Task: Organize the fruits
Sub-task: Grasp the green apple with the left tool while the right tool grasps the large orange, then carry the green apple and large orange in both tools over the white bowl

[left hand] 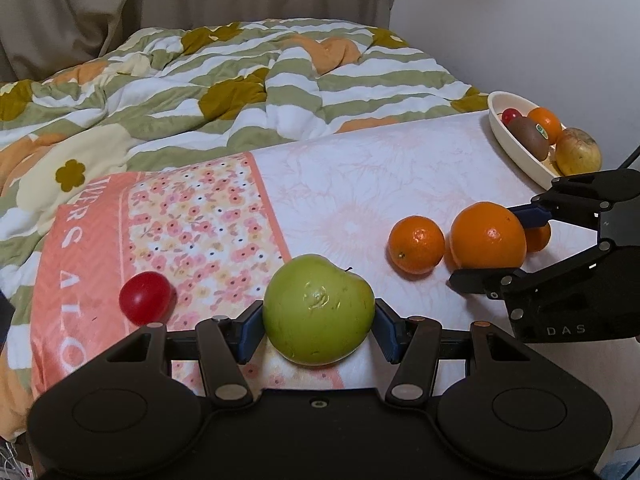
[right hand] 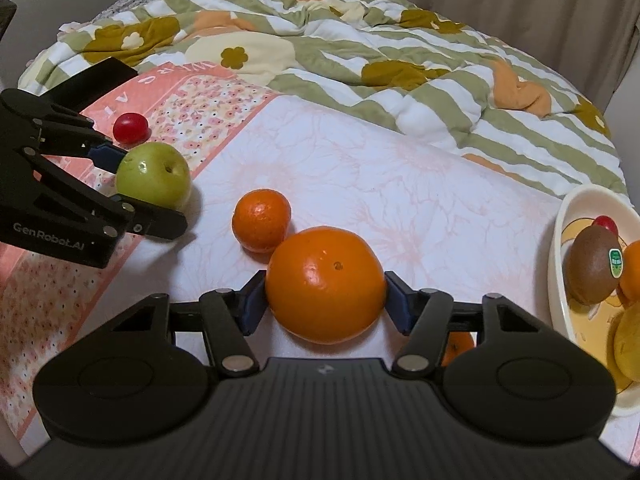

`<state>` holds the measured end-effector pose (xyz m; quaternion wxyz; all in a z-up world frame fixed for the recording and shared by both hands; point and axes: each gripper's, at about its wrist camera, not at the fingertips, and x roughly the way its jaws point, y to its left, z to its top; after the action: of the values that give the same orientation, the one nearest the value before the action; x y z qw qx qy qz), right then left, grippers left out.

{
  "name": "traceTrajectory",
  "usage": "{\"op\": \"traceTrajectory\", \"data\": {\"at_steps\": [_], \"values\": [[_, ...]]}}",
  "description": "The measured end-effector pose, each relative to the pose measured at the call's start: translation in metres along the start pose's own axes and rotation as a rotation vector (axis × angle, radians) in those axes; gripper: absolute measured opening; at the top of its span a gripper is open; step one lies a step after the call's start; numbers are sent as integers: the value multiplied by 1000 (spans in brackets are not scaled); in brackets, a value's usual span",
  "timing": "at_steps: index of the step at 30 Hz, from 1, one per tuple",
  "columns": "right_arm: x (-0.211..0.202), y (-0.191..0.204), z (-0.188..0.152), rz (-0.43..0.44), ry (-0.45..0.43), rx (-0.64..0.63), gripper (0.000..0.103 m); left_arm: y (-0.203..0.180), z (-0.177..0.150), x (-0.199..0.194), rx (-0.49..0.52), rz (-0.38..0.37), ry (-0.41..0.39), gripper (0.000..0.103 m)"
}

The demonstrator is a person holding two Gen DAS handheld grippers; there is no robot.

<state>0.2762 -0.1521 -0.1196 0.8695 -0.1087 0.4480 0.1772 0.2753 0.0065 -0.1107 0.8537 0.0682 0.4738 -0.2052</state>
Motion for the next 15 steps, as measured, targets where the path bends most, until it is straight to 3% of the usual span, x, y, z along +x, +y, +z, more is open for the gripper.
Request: {"op": "traceTrajectory", "data": {"at_steps": [15], "values": [[-54, 18, -9, -45, -69, 54, 75, -10, -8, -51, -5, -13, -94, 60]]}}
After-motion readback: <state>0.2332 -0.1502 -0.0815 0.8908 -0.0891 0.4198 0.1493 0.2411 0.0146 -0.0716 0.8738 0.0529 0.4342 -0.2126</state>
